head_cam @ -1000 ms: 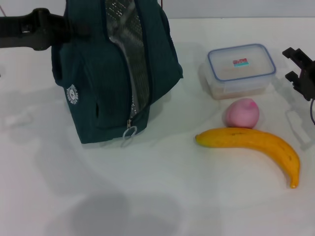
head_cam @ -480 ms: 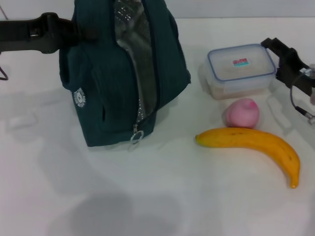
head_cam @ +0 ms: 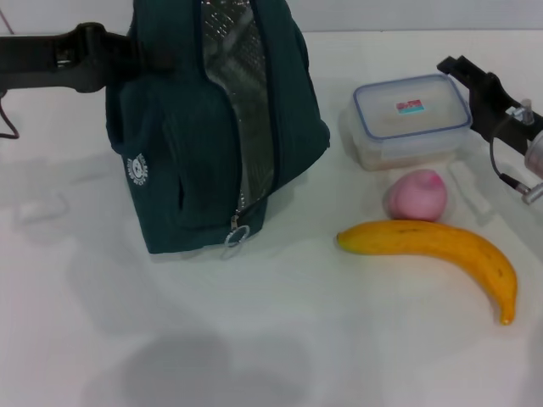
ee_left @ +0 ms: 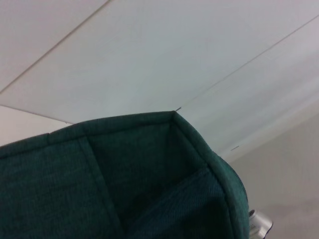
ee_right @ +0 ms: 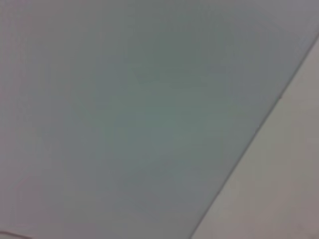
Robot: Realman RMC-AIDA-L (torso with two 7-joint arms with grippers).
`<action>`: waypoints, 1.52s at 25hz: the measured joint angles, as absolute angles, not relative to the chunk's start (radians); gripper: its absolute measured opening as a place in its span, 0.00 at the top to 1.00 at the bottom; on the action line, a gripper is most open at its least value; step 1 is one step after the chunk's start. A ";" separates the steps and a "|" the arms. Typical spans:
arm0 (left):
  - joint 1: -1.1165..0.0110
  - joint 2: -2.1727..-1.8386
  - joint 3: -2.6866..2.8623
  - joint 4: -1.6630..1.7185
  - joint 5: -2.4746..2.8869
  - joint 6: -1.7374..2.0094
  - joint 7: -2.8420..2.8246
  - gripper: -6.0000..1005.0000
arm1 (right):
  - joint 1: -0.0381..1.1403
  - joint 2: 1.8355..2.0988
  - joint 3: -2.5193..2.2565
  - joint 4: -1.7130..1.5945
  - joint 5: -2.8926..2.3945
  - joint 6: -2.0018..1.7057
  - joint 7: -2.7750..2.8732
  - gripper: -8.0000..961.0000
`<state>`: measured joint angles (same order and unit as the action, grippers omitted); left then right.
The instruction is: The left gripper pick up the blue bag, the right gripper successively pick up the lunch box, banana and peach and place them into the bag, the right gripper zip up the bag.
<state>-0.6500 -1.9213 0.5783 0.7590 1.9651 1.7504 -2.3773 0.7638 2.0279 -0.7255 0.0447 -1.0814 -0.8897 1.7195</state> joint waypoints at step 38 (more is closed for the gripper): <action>-0.643 -1.921 0.580 0.759 1.973 1.795 -2.341 0.96 | 0.725 2.028 -0.755 0.008 -1.098 -1.025 1.605 0.88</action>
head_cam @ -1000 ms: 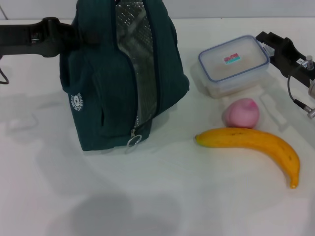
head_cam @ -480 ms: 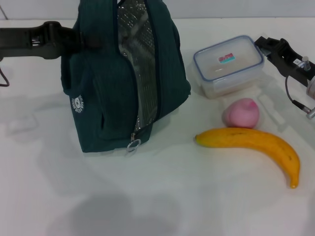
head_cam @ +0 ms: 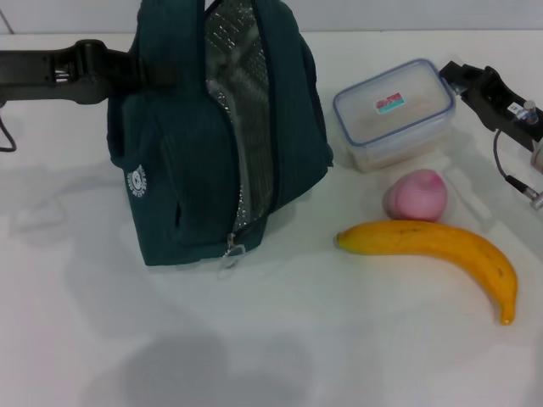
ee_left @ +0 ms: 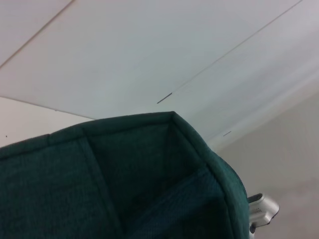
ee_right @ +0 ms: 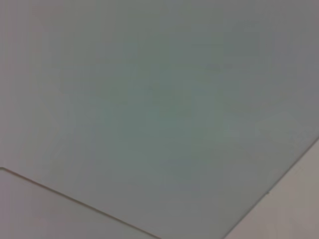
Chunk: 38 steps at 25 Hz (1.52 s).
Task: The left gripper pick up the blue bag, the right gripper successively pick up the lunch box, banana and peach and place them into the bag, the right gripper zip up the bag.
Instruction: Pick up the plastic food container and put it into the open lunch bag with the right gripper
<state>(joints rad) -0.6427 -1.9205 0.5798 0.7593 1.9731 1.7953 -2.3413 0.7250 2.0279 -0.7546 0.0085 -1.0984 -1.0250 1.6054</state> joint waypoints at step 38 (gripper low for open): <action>-0.660 -1.945 0.580 0.655 1.978 1.769 -2.360 0.95 | 0.754 2.028 -0.782 -0.082 -0.859 -1.614 1.832 0.89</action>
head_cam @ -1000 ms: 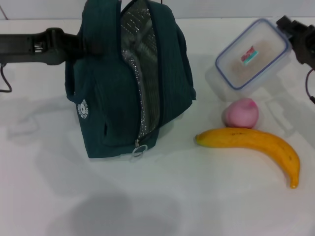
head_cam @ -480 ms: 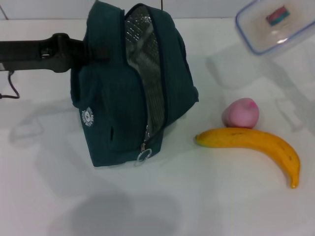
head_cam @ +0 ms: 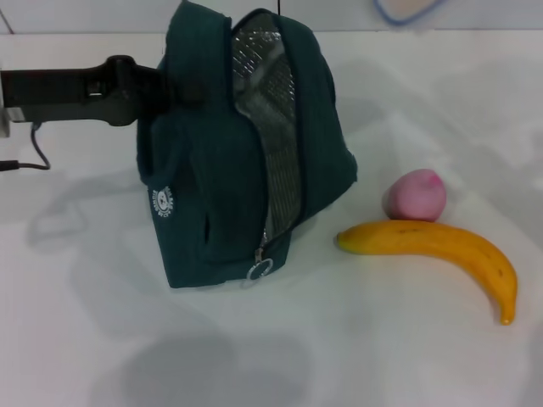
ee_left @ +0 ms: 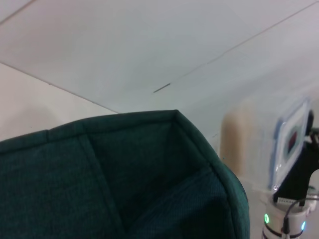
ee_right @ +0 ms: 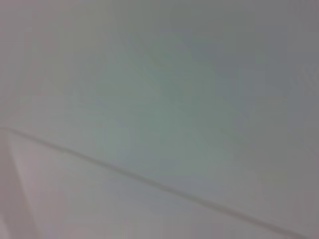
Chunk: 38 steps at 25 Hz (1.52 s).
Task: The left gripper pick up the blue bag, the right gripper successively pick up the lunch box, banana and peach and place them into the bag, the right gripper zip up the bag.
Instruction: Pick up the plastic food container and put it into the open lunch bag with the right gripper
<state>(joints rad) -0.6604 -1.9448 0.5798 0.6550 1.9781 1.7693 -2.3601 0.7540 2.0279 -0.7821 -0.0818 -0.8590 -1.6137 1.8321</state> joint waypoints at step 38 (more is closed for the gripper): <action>-0.689 -1.982 0.594 0.606 1.944 1.769 -2.349 0.95 | 0.916 2.028 -1.251 -0.040 -0.862 -1.371 1.780 0.89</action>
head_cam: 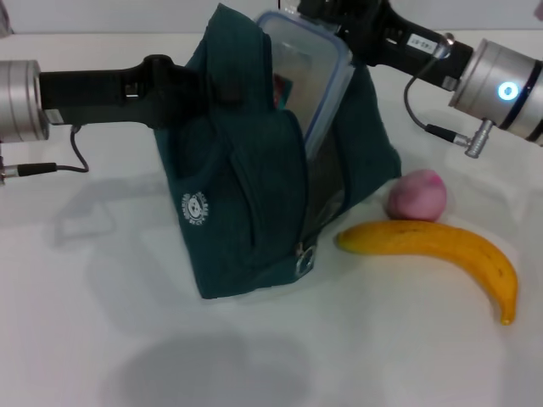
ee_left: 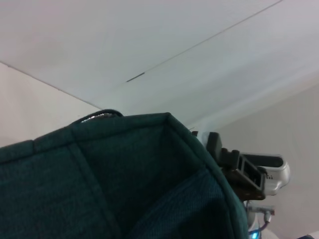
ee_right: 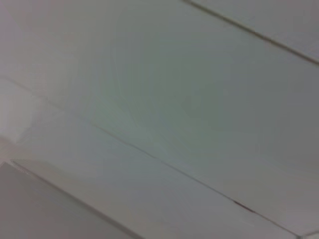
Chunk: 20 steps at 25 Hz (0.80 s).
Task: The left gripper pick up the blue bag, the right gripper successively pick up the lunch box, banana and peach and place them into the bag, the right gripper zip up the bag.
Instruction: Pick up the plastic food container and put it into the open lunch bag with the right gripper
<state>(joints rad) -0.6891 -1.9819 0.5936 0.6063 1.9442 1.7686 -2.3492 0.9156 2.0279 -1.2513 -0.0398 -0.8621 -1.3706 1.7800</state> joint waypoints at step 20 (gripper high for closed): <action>-0.663 -1.974 0.594 0.603 1.940 1.773 -2.348 0.95 | 0.804 2.028 -1.802 -0.383 -0.584 -0.974 1.822 0.88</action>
